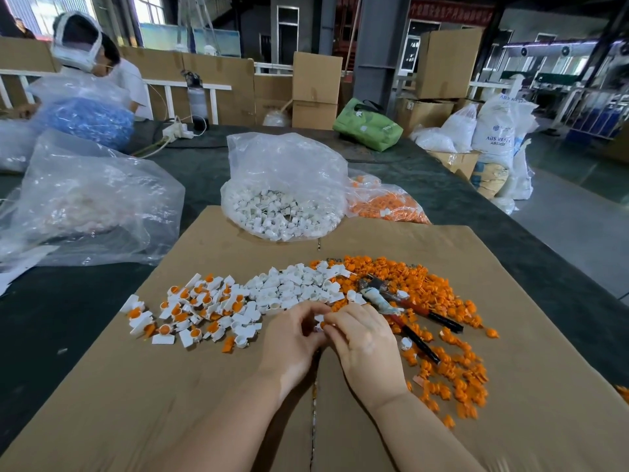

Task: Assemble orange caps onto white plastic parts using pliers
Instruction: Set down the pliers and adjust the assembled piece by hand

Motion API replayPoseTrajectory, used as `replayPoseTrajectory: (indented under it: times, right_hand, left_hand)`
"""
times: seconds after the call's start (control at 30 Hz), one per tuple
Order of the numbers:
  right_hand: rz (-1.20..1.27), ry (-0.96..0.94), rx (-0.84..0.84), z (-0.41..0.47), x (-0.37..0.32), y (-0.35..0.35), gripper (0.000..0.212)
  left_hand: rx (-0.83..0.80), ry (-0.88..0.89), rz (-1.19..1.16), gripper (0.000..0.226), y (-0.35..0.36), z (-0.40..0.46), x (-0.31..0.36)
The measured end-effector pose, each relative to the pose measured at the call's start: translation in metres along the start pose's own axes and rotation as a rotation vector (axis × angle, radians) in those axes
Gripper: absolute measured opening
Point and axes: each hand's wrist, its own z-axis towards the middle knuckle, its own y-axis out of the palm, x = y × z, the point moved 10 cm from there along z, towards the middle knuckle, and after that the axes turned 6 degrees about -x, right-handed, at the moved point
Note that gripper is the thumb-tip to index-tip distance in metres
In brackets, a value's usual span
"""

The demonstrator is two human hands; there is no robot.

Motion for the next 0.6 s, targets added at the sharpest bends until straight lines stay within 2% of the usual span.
replayPoseTrajectory:
  times: [0.2, 0.47, 0.6]
  right_hand:
    - [-0.029, 0.0, 0.0, 0.0001, -0.0011, -0.0004, 0.011]
    - [-0.098, -0.016, 0.03, -0.0006, -0.0061, -0.0016, 0.019]
    - [-0.091, 0.001, 0.02, -0.0014, -0.0043, -0.0007, 0.017]
  left_hand:
    - [0.021, 0.001, 0.077, 0.029, 0.0004, -0.0002, 0.0009]
    - [0.007, -0.016, 0.064, 0.029, 0.0026, -0.001, -0.0017]
    - [0.006, -0.025, 0.038, 0.028, 0.0025, -0.0011, -0.0017]
